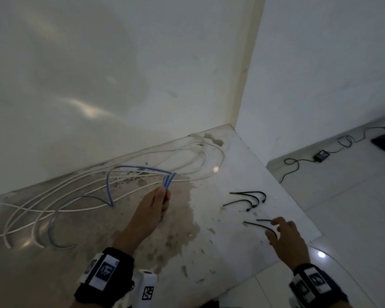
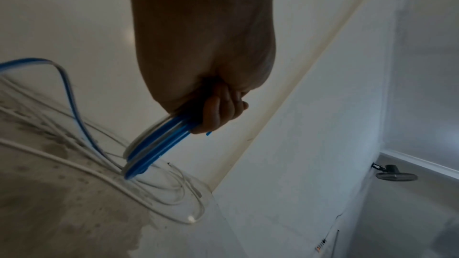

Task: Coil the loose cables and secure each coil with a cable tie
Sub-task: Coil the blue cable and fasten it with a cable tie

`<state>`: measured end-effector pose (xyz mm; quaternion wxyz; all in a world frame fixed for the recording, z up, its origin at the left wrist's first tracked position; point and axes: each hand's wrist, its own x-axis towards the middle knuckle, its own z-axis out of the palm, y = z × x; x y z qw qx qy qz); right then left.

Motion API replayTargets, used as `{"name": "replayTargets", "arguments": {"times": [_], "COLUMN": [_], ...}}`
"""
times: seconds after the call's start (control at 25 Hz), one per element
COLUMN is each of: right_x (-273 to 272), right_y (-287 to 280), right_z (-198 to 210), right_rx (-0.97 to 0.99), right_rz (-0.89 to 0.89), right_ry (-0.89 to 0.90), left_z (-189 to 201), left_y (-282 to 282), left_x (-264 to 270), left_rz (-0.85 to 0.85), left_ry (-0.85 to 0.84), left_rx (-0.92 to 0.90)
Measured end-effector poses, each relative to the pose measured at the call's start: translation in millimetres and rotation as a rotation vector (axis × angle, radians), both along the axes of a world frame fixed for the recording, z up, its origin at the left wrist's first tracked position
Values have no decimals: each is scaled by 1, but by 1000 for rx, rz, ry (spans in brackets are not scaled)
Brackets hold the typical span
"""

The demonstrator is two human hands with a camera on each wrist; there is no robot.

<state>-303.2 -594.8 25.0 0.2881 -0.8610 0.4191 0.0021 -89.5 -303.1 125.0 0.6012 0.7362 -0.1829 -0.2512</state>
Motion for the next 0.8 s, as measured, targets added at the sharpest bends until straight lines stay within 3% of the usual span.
{"name": "replayTargets", "arguments": {"times": [0.16, 0.48, 0.8], "right_x": [-11, -23, -33], "right_y": [-1, -2, -24], "right_z": [-32, -40, -57], "right_rx": [-60, -38, -142], "right_rz": [31, 123, 472], "right_ry": [102, 121, 104], "left_z": [-7, 7, 24], "left_y": [-6, -10, 25], "left_x": [-5, -12, 2], "left_rz": [18, 6, 47], "left_ry": [69, 93, 155], "left_rx": [15, 5, -76]}}
